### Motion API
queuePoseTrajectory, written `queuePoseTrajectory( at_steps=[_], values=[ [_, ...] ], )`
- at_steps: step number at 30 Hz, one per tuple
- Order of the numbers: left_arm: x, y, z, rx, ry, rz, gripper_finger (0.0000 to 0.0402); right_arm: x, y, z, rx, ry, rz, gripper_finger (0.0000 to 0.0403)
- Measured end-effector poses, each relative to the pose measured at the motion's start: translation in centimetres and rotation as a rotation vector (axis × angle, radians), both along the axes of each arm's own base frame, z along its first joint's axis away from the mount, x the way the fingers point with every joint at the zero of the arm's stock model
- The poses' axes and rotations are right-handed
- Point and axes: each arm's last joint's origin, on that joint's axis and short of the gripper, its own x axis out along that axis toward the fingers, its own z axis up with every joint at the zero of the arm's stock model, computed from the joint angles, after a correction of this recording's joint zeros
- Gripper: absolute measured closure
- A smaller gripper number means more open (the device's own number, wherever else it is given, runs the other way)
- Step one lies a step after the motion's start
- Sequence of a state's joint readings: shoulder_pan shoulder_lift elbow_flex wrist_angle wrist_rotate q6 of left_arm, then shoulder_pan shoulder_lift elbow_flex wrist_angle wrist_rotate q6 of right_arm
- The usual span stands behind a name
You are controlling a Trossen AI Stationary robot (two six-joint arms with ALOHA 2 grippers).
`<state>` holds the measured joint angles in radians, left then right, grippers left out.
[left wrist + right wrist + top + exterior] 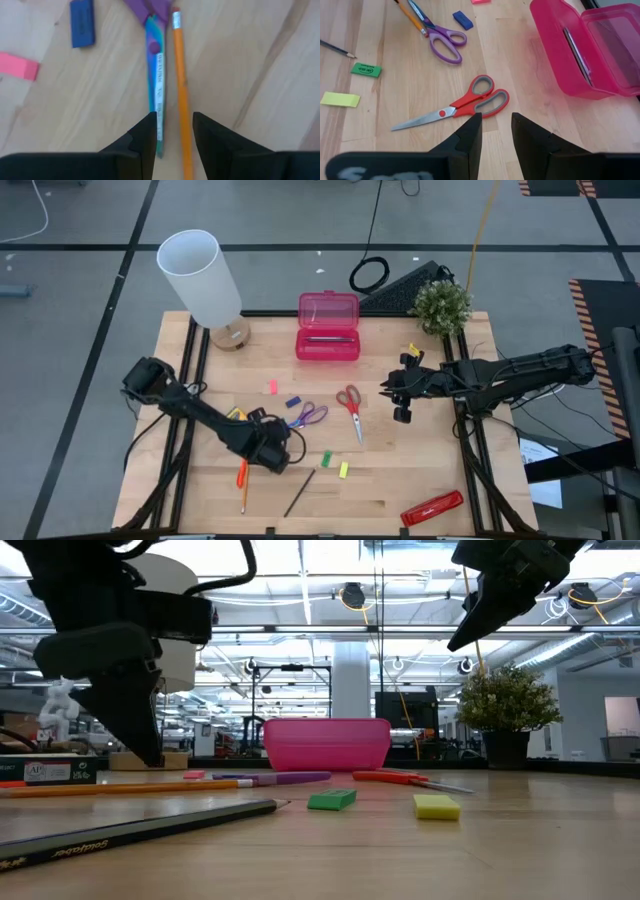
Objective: Pack school essentials
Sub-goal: Put the right yellow pencil into the red supply box
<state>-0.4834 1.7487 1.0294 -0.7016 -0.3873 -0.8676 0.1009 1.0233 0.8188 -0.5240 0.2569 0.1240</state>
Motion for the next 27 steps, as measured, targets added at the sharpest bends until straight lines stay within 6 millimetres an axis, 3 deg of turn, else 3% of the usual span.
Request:
queuePoseTrajectory(
  at_steps=[23,27],
  values=[
    [-0.1,1.7,-2.5,-0.157,0.010,0.017,0.0273,0.0,0.0,0.0,-0.009,0.006,0.009,0.0303],
    [-0.1,1.7,-2.6,-0.158,0.007,0.014,0.0292,0.0,0.0,0.0,-0.012,0.007,0.011,0.0303]
  ],
)
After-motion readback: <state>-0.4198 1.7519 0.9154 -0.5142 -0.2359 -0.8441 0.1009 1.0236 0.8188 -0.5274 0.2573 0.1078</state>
